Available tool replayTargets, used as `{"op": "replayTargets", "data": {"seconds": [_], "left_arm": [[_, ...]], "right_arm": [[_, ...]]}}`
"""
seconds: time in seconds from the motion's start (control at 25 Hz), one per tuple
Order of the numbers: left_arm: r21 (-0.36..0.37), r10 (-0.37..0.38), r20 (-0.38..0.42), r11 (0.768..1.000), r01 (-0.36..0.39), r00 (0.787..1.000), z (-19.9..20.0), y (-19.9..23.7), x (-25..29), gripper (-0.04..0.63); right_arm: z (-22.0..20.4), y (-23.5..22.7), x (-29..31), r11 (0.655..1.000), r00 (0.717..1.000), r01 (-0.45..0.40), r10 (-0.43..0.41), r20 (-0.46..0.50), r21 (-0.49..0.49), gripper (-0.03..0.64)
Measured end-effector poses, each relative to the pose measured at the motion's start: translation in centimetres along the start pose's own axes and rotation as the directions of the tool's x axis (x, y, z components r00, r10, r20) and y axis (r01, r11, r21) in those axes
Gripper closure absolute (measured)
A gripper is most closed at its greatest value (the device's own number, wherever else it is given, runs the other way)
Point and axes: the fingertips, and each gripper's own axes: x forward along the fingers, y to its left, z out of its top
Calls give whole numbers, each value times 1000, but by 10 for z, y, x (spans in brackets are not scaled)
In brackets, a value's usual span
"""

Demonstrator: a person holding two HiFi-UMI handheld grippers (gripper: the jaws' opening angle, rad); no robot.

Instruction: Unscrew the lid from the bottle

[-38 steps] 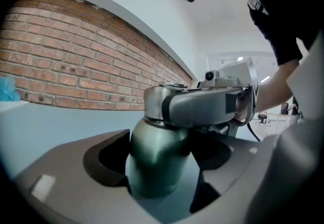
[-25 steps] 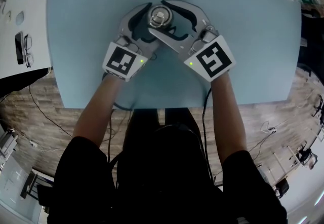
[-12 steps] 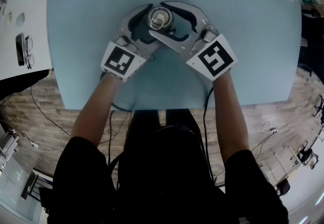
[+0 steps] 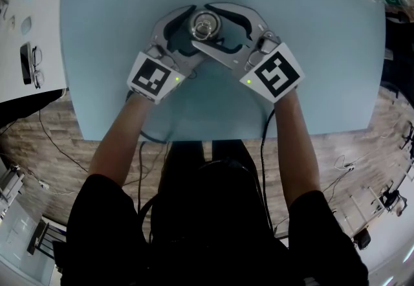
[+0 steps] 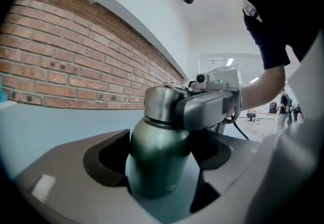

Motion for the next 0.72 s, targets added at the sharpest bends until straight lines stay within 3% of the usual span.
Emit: {"op": "replayTargets", "data": {"seconds": [0.72], "left_arm": [[9,-33,7,999,33,999,5,-1,1,232]], "right_arm": [[0,0,0,1000,1000,-17,17,5,17,353]]}}
